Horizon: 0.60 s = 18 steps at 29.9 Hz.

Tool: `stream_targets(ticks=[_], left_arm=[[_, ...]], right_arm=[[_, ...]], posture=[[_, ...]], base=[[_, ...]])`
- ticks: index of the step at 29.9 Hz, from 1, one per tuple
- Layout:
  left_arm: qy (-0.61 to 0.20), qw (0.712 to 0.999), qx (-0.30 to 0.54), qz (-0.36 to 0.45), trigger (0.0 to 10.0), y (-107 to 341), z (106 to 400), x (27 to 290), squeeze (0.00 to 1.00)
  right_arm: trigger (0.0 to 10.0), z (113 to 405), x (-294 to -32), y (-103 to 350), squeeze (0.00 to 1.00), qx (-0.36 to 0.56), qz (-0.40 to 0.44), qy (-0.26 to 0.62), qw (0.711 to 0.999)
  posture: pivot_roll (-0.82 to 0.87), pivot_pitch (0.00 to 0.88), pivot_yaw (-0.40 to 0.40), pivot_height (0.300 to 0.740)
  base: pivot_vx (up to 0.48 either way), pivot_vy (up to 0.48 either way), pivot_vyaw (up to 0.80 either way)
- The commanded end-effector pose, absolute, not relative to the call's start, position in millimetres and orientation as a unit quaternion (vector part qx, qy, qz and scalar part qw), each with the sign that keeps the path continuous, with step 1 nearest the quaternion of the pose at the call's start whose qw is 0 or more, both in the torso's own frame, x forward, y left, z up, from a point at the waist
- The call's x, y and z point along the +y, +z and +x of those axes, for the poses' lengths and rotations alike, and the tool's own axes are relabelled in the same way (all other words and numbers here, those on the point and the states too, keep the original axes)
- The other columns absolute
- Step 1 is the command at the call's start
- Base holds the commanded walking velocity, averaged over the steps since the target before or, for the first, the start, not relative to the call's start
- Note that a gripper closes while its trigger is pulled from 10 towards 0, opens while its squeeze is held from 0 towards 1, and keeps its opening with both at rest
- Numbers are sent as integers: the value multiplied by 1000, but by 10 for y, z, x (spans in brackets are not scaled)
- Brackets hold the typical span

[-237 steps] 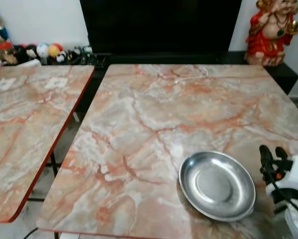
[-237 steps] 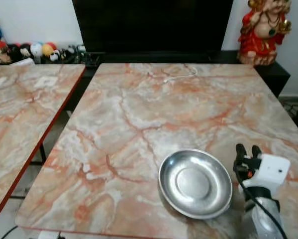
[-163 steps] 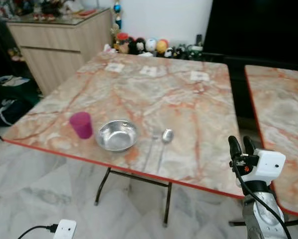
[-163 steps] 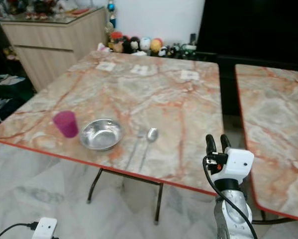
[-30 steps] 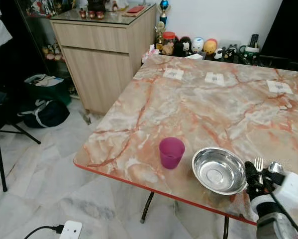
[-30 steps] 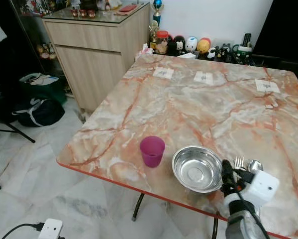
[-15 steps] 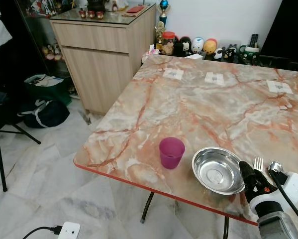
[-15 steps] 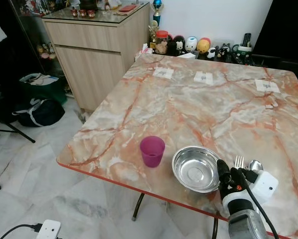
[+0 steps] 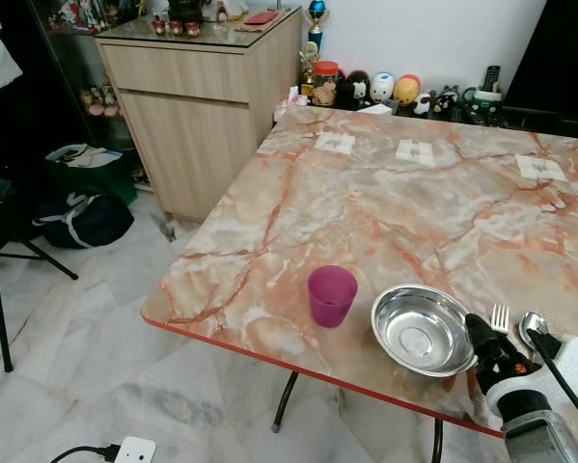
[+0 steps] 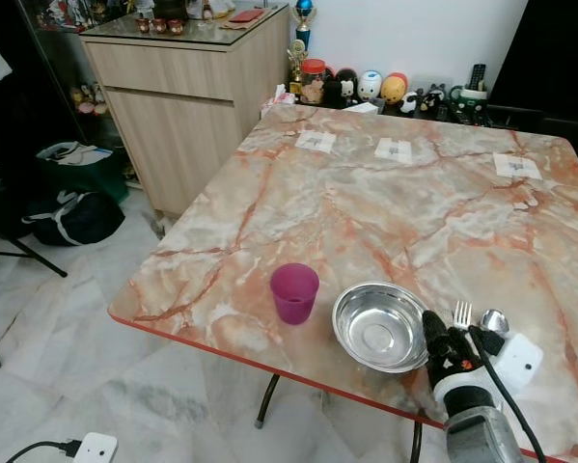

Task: Setting the table

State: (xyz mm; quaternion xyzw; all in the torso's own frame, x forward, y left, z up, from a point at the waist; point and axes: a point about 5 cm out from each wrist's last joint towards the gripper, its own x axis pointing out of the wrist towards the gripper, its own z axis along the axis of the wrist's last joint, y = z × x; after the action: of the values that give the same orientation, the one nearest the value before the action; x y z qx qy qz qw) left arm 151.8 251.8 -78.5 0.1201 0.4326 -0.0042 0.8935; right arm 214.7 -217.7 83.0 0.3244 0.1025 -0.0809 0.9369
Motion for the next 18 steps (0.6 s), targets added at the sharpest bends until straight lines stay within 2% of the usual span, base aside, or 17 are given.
stream_targets(ticks=[1, 18], left_arm=[[-14, 890, 438, 130, 10000, -788, 1501, 2534, 0], [-14, 890, 437, 131, 10000, -786, 1517, 2524, 0]], right_arm=[[10000, 2175, -2135, 813, 0, 111, 330, -73, 934], [10000, 2168, -2089, 722, 0, 143, 332, -74, 930]], posture=[[22, 0, 0, 740], [29, 0, 1, 740]], base=[[0, 0, 0], [0, 0, 0]])
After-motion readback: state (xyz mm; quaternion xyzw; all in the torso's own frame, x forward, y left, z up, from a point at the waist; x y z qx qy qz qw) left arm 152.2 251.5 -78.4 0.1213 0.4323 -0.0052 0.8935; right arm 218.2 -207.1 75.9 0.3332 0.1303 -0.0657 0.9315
